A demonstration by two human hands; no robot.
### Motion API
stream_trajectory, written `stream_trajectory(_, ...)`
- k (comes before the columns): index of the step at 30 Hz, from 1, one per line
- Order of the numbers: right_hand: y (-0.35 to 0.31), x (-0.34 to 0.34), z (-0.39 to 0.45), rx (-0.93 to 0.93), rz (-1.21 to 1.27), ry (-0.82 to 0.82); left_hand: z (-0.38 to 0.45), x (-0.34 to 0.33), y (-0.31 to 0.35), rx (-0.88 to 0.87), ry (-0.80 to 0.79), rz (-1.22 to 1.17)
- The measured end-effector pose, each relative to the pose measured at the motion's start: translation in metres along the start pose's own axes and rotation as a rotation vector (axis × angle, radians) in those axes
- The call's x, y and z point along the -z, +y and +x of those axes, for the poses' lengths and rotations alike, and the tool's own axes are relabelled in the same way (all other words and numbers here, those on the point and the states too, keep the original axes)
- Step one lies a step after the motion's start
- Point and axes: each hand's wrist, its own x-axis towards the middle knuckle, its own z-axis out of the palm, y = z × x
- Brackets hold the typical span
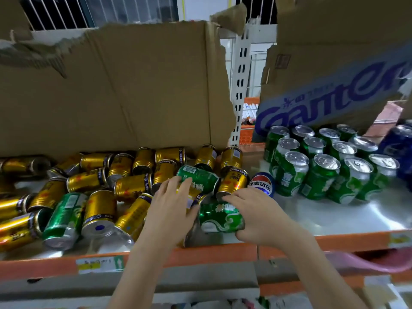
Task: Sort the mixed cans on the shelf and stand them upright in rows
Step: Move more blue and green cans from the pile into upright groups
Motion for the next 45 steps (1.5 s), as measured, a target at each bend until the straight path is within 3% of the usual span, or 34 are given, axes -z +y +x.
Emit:
stream_trajectory(6,0.001,0.027,-0.004,-0.127,0.206,0.175,0.048,0.009,-0.01,-0.052,-0.056,0.076)
stream_trajectory(12,-0.008,0.035,-0.014,-0.212,0.352,0.3,0.095,-0.015,0.013,-0.24,-0.312,0.271)
stream_trajectory(15,-0.012,0.039,-0.021,-0.251,0.333,0.387,0.105,-0.031,0.019,-0.247,-0.389,0.337)
stream_trajectory(24,-0.016,0.028,-0.043,-0.428,0.242,0.615,0.107,-0.056,0.046,-0.054,-0.349,0.496)
stream_trajectory(28,-0.021,0.017,-0.055,-0.489,0.206,0.654,0.112,-0.059,0.046,-0.062,-0.302,0.503)
stream_trajectory(32,-0.025,0.012,-0.061,-0.564,0.201,0.668,0.112,-0.05,0.037,-0.069,-0.302,0.368)
stream_trajectory(36,-0.027,0.011,-0.057,-0.571,0.169,0.671,0.104,-0.026,0.018,-0.016,-0.204,-0.029)
stream_trajectory(45,-0.026,0.02,-0.04,-0.5,0.199,0.705,0.054,0.022,0.009,-0.138,0.193,-0.56)
